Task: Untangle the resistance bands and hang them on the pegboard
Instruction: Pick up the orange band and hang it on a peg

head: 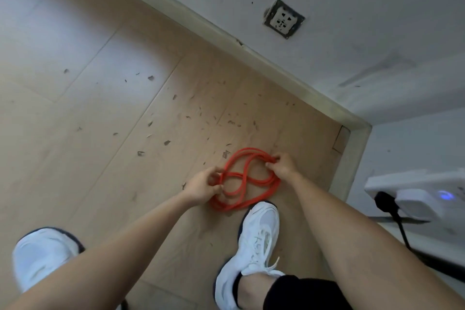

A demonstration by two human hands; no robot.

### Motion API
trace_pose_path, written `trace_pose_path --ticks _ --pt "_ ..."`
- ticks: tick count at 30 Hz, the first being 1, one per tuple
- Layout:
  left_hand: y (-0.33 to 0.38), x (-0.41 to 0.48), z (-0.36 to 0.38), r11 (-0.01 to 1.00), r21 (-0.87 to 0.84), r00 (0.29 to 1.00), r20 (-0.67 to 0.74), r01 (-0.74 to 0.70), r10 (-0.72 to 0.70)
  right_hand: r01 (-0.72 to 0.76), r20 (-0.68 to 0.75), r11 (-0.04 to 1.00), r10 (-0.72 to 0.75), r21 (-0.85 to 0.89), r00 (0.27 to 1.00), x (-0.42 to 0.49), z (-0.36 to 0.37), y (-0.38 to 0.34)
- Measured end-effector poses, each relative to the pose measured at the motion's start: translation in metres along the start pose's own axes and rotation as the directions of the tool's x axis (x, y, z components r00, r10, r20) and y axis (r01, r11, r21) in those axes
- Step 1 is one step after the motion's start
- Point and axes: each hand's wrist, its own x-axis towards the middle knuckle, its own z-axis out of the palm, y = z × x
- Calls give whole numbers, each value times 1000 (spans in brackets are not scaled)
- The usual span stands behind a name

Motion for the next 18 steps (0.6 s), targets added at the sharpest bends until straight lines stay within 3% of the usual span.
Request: trace_pose_path --ticks 4,9,14,18 --pt "6 2 -21 998 -28 999 12 47 -47 105 121 994 -109 37 987 -13 -9 -32" --pt "37 -6 -68 995 -16 971 -219 -98 92 253 360 953 -298 168 884 -49 -34 -110" --pt "82 -31 -108 957 122 964 2 -264 266 473 477 877 -449 77 755 -92 -55 -175" --pt "96 -54 -128 961 84 965 9 -262 262 550 454 835 -495 12 741 -114 -65 -190"
